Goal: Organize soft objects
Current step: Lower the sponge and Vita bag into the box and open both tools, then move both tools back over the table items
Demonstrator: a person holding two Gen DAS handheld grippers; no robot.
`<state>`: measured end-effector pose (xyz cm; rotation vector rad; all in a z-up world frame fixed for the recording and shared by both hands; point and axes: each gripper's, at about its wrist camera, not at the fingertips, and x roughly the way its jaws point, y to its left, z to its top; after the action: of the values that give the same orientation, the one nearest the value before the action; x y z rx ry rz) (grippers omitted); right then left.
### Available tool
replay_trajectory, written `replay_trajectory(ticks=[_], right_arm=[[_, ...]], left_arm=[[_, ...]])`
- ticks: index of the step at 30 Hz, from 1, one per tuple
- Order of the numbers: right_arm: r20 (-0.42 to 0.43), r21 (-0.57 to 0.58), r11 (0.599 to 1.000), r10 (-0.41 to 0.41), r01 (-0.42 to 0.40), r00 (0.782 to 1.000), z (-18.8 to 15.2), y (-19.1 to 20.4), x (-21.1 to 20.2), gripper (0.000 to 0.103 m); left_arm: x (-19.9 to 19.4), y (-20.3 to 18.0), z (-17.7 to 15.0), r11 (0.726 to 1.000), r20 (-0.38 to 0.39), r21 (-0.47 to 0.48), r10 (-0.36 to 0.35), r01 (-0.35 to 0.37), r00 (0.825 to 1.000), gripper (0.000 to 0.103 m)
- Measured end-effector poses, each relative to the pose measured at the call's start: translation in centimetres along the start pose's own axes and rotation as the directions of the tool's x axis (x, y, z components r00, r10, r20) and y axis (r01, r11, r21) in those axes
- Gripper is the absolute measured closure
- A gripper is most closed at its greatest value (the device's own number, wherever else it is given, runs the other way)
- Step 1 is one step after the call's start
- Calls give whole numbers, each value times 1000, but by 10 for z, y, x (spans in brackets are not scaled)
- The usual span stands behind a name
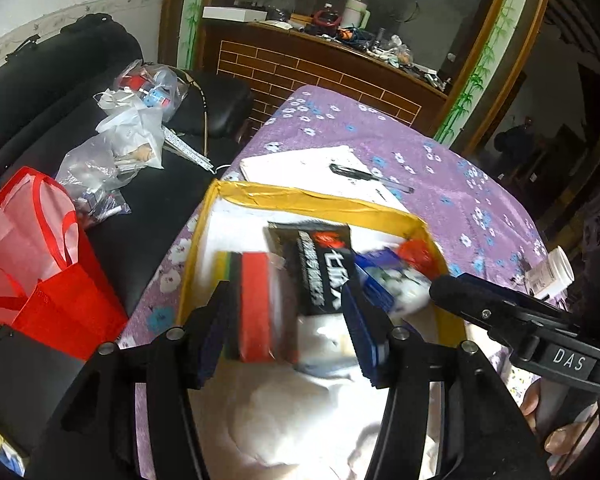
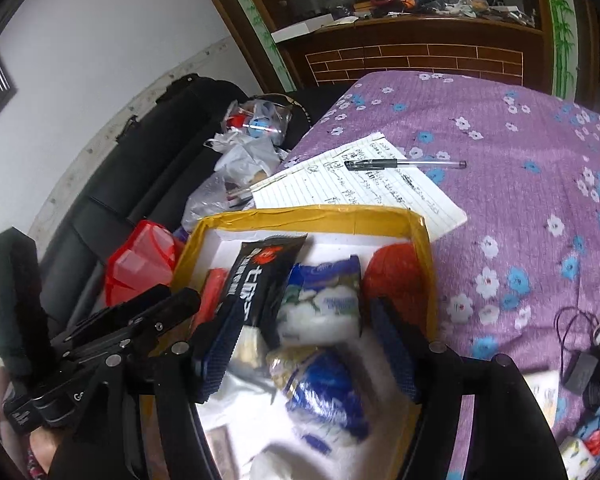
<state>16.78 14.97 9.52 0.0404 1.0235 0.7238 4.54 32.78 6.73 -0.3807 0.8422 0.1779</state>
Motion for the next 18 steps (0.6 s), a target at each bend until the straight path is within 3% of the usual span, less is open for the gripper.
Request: replay_trajectory(ticks=[8, 18], right_arm=[[2, 6, 999, 37, -37, 999, -26, -9, -25, 35], [12, 56, 996, 76, -76, 997, -66, -46, -65, 35]], left_arm=[[-15, -29, -22, 999, 10, 45, -2, 1, 1000, 49], [-31, -80, -54, 993, 12, 101, -67, 65, 998, 49]])
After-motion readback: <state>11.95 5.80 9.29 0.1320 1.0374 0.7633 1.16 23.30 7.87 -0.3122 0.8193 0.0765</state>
